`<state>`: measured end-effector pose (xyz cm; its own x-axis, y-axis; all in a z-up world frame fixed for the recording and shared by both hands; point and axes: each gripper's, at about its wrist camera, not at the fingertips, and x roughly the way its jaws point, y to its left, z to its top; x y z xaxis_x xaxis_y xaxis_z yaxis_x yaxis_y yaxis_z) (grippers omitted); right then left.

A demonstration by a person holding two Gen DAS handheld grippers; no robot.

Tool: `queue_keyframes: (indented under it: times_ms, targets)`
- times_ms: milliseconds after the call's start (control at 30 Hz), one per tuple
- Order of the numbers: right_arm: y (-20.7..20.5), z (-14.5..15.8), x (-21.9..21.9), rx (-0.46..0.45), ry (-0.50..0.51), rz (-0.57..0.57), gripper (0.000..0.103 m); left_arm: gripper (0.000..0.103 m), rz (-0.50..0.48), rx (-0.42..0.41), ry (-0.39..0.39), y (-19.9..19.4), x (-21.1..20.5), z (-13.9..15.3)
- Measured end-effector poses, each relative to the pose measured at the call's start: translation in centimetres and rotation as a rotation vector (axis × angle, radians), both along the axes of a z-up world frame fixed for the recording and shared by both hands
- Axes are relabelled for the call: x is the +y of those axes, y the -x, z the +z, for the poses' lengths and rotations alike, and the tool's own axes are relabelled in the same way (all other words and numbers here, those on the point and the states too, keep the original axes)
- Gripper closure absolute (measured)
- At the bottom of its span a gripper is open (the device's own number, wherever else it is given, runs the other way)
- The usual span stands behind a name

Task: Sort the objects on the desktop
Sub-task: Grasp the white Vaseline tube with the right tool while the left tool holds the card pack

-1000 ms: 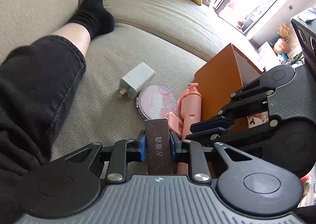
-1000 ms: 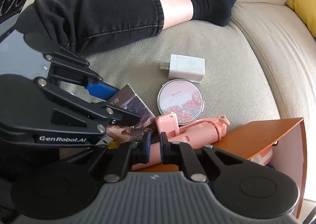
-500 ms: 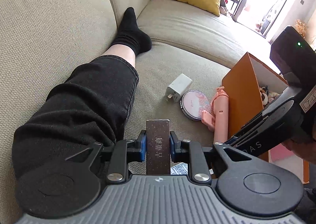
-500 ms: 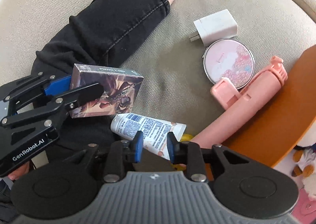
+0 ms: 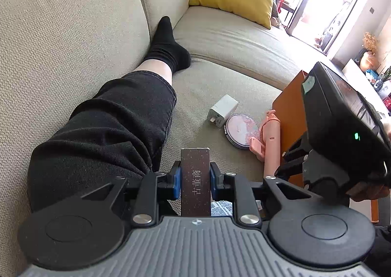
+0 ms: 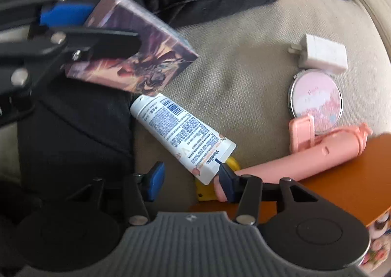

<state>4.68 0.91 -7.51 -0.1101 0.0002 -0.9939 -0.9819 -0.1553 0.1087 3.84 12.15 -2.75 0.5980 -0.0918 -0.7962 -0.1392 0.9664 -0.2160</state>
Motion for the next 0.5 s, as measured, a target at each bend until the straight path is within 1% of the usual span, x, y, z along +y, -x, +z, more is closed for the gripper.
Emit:
queue_keyframes:
  times_ms: [100, 133, 167, 200, 267, 333, 400, 467, 500]
  targets:
    - [2.0, -0.5, -0.6, -0.080, -0.039, 0.137, 0.052, 0.077, -0.002, 0.001, 0.007, 0.1, 0.0, -0.2]
    - [2.3, -0.9, -0.7, -0.101, -0.042, 0.162, 0.054, 0.077, -0.001, 0.003, 0.007, 0.1, 0.1, -0.2]
    - [2.5, -1.1, -0.8, -0.114, -0.042, 0.175, 0.058, 0.077, 0.001, 0.006, 0.006, 0.1, 0.1, -0.3]
    - [2.5, -1.2, -0.8, -0.130, -0.048, 0.177, 0.070, 0.077, 0.004, 0.008, 0.005, 0.1, 0.2, -0.3]
    - [2.2, -1.0, -0.8, -0.123, -0.063, 0.172, 0.072, 0.077, 0.009, 0.012, 0.004, 0.1, 0.3, -0.4]
    - [1.9, -0.3, -0.9, -0.111, -0.087, 0.165, 0.076, 0.077, 0.012, 0.018, 0.003, 0.1, 0.4, -0.6]
    - [1.7, 0.6, -1.0, -0.112, -0.120, 0.166, 0.086, 0.077, 0.010, 0.023, 0.001, 0.0, 0.3, -0.8]
    - [1.1, 1.5, -1.3, -0.110, -0.146, 0.157, 0.091, 0.077, 0.015, 0.015, -0.014, 0.0, 0.2, -0.7]
    - [1.0, 2.0, -1.3, -0.110, -0.159, 0.155, 0.097, 0.077, 0.020, 0.012, -0.021, 0.0, 0.2, -0.6]
